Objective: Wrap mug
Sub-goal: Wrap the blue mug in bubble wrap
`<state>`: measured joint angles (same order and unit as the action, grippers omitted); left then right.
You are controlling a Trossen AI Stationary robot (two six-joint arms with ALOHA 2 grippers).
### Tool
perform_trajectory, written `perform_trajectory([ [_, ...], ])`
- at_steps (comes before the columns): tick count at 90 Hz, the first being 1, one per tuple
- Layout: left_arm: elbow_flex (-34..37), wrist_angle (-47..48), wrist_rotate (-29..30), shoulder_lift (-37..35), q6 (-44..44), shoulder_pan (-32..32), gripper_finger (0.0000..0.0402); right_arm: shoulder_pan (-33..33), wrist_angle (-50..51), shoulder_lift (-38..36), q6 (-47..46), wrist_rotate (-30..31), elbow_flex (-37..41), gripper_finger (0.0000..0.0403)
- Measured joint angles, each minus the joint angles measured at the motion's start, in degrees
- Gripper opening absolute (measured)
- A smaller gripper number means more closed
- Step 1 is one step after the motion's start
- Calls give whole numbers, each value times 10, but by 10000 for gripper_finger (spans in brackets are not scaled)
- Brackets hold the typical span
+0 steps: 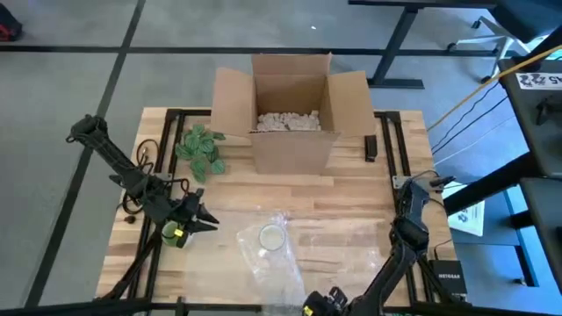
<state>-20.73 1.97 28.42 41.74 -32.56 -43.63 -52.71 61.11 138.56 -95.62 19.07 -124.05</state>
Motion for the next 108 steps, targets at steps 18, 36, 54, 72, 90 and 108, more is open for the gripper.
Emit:
perform_trajectory([
  [18,0,1,0,0,-3,-1,79,12,8,9,11,27,0,177],
  [36,0,-1,0,0,-2,-3,79,33,16,14,42,11,0,129],
  [54,0,1,0,0,2,-3,79,44,9,3,89,45,0,14],
  [72,0,2,0,0,4,-3,79,63,19,-4,122,44,-12,3],
  [90,0,5,0,0,8,-3,79,83,69,-4,175,64,-63,1],
  [108,0,5,0,0,13,-3,79,106,149,-9,215,102,-108,0],
])
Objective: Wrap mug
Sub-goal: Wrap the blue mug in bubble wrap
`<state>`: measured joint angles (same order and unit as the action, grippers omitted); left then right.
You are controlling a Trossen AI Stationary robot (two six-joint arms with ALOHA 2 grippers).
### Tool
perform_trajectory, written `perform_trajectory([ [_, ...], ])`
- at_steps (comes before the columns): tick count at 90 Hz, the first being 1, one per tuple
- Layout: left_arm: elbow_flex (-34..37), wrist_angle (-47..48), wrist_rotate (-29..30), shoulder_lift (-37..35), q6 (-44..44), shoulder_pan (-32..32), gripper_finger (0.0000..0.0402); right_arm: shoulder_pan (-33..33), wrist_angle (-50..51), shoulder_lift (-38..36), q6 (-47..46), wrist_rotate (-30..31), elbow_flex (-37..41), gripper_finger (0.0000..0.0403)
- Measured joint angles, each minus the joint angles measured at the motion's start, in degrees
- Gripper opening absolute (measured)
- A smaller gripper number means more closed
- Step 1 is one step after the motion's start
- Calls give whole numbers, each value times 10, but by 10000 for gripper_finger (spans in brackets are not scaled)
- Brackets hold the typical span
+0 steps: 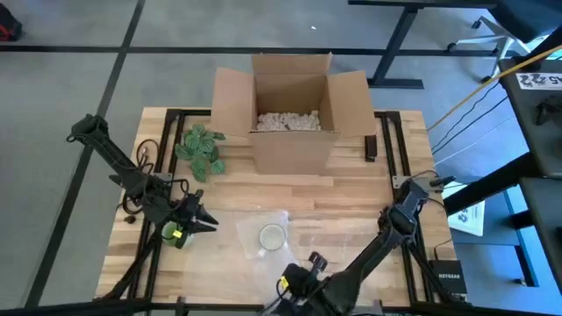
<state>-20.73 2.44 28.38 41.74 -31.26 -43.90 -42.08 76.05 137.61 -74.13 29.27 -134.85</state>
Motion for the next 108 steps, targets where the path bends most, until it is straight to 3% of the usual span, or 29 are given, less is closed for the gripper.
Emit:
perform_trajectory([
  [54,7,14,0,0,-13,0,79,105,2,-5,178,25,3,0],
  [74,7,18,0,0,-9,0,79,131,-70,-5,273,-82,3,1],
  [84,7,18,0,0,-6,0,79,140,-92,-5,297,-97,3,2],
  [108,7,17,0,0,-2,0,79,163,-58,-5,301,-115,3,83],
])
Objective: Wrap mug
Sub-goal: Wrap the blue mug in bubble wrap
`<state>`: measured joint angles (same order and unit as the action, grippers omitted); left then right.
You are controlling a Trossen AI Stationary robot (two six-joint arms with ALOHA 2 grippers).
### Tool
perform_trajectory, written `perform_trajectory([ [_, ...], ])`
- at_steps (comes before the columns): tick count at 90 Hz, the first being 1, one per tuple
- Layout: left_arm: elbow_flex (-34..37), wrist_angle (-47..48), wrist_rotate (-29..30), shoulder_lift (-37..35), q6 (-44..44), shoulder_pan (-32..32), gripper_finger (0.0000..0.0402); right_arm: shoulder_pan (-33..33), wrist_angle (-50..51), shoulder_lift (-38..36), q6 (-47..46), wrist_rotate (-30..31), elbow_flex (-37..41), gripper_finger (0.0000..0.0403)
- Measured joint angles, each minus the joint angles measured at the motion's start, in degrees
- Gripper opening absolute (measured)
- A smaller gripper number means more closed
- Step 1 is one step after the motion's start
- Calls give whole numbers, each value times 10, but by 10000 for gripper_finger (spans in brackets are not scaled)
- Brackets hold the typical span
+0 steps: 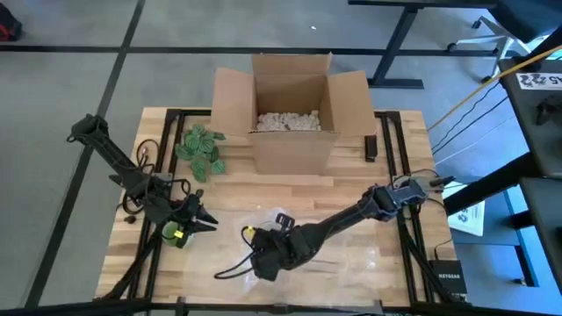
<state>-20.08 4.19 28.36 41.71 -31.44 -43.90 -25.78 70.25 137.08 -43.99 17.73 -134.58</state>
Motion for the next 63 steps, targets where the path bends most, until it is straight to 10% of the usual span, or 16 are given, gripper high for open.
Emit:
perform_trajectory([
  [23,0,1,0,0,0,0,79,18,13,-3,-4,-25,30,130],
  [50,0,3,0,0,-1,0,79,40,-30,-3,23,-81,58,12],
  [63,0,7,0,0,-14,0,79,55,-29,-3,35,-122,58,23],
])
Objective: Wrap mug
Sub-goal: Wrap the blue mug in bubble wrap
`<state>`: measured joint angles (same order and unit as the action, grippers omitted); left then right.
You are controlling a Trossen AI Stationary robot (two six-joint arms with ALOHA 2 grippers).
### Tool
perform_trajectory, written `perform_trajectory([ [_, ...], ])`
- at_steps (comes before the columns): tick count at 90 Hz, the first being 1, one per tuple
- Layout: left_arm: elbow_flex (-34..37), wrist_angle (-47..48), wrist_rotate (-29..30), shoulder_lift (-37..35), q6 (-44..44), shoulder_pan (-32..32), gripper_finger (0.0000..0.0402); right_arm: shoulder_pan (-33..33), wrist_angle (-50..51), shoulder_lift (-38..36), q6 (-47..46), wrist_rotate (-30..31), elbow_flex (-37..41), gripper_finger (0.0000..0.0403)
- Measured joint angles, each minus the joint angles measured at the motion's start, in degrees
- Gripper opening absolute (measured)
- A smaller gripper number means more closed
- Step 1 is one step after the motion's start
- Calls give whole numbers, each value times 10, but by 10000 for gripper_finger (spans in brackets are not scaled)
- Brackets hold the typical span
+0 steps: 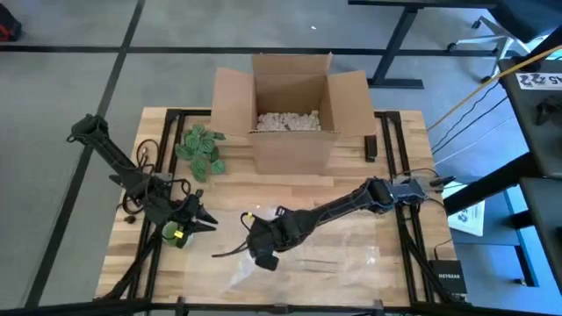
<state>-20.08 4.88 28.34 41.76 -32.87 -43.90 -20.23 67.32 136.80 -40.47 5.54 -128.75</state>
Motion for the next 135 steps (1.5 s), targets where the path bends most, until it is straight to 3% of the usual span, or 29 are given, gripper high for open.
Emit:
perform_trajectory([
  [24,0,10,0,39,-38,0,79,11,-5,1,22,-23,2,35],
  [50,0,-34,0,123,-57,0,79,13,-104,-3,28,-69,79,35],
  [73,0,-80,0,144,-43,0,79,15,-109,-3,32,-64,83,35],
  [93,0,-78,0,144,-42,0,79,22,-74,-19,33,-22,85,35],
  [111,0,23,8,98,-45,15,79,22,-69,-26,35,-9,86,35],
  [135,0,205,27,-62,-79,21,79,22,-67,-26,35,-6,86,35],
])
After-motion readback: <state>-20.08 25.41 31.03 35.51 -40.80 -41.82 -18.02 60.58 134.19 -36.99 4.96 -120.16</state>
